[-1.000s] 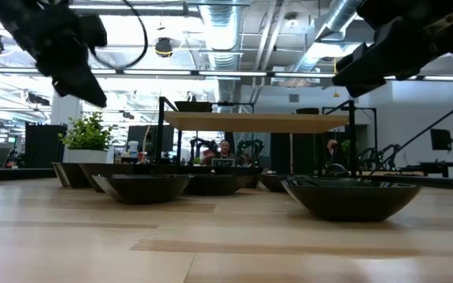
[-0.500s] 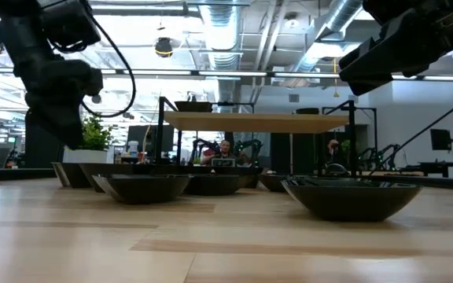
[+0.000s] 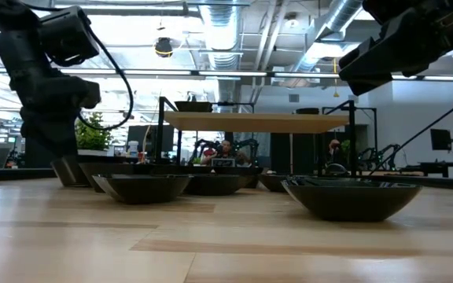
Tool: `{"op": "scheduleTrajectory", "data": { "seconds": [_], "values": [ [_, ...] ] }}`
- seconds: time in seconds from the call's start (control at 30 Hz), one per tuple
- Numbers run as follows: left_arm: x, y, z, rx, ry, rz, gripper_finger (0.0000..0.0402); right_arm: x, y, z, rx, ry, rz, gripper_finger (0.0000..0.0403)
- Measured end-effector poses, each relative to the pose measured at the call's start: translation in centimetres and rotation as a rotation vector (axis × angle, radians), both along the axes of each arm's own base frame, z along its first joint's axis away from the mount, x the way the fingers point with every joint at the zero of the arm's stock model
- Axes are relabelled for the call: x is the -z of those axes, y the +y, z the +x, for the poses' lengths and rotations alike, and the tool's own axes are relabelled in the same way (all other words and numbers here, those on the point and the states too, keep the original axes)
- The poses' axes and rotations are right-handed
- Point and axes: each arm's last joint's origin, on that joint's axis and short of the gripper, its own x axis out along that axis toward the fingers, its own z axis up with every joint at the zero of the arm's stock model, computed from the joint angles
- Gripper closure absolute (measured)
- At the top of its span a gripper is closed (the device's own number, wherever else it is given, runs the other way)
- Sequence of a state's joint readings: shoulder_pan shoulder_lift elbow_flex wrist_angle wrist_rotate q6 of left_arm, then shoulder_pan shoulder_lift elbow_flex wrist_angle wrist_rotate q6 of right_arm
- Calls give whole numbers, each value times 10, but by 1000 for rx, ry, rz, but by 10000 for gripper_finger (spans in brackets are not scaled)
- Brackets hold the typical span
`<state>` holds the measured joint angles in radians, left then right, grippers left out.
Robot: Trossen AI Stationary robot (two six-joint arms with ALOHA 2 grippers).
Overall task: Pick & Place Mini shaped plates
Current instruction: Stack the black distorted square plate on top of the black distorted square plate on the shelf
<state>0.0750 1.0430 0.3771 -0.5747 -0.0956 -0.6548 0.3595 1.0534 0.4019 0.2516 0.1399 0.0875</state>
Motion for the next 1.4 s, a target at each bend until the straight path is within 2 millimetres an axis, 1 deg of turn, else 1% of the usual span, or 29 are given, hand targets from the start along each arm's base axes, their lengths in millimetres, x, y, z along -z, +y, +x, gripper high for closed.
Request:
{"op": "scheduleTrajectory", "data": {
  "seconds": [0.53,0.7,0.9,1.1,1.27,1.4],
  "values": [
    [1,0,2,19,0,15,289,-1,0,0,0,-13,5,333],
    [1,0,3,53,-4,28,289,-1,0,0,0,-12,5,333],
    [-2,2,8,141,-46,124,289,-1,0,0,0,-12,4,333],
    [-3,5,8,96,-34,214,289,-1,0,0,0,-11,4,333],
    [2,4,10,104,-14,166,289,-1,0,0,0,-11,4,333],
    [14,4,8,106,56,154,289,-1,0,0,-1,-10,4,333]
  ]
}}
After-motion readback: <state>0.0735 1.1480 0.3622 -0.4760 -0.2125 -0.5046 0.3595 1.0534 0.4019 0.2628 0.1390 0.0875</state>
